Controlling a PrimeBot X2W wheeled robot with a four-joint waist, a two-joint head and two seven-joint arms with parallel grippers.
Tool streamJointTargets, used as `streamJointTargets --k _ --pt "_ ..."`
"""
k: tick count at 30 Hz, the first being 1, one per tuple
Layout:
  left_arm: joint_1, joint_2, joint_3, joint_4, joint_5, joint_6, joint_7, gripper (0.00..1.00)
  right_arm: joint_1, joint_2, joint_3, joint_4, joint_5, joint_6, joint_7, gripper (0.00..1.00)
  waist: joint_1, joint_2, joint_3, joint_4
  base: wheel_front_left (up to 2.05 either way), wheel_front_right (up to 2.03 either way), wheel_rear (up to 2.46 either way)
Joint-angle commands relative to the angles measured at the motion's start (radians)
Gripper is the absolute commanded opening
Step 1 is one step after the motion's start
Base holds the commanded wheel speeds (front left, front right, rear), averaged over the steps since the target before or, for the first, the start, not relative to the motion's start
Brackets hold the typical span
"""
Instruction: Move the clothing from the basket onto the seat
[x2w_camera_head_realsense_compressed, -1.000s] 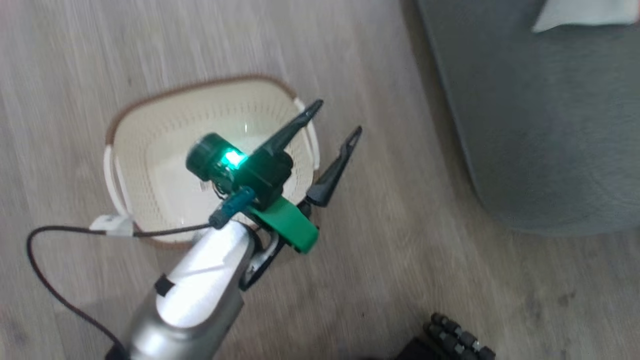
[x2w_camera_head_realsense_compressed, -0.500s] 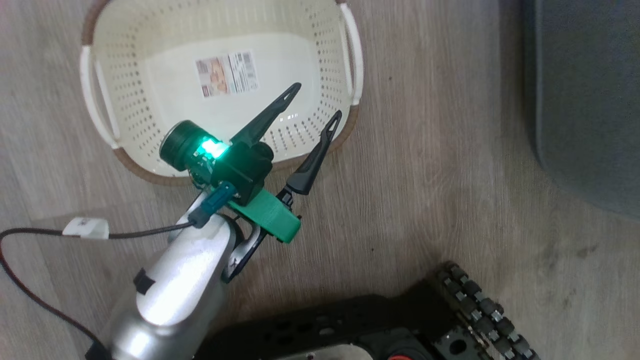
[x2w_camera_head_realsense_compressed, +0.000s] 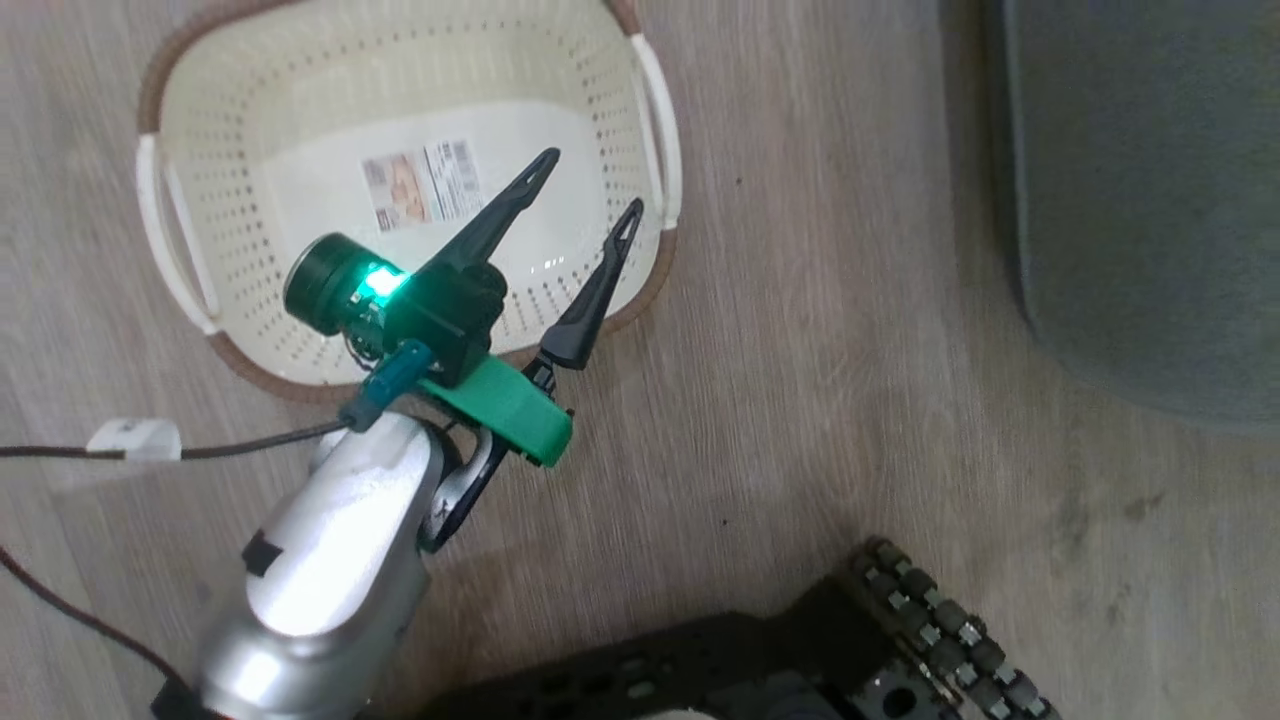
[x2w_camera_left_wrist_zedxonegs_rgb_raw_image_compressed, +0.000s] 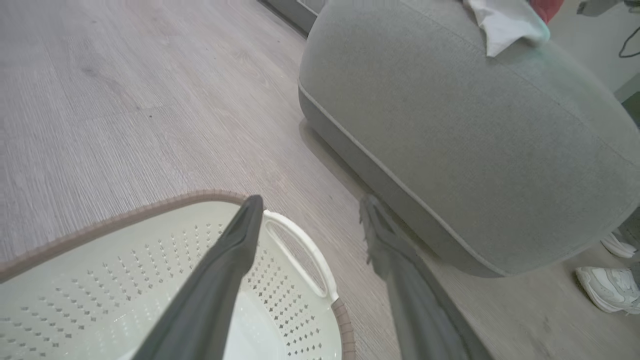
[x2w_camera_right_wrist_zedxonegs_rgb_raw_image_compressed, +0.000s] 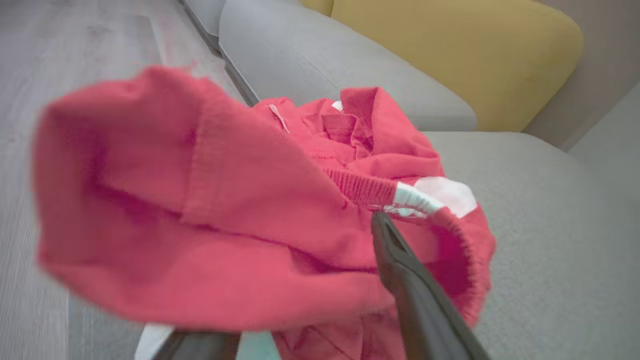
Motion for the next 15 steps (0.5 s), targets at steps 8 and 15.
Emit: streamJointTargets --k 8,15 --pt "0.128 -0.039 0.103 0.086 -0.107 0.039 -0.013 1.0 0.355 0.029 0.237 -0.241 0.134 0.0 -0.006 1.0 0.0001 0.0 -0.296 0.029 0.0 0.0 0.0" --pt "0.248 -0.056 0.225 0.116 -0.121 0.062 -0.014 1.0 0.754 0.143 0.297 -0.548 0.234 0.0 -0.006 1.0 0.0001 0.0 -0.5 0.125 0.0 0.0 0.0"
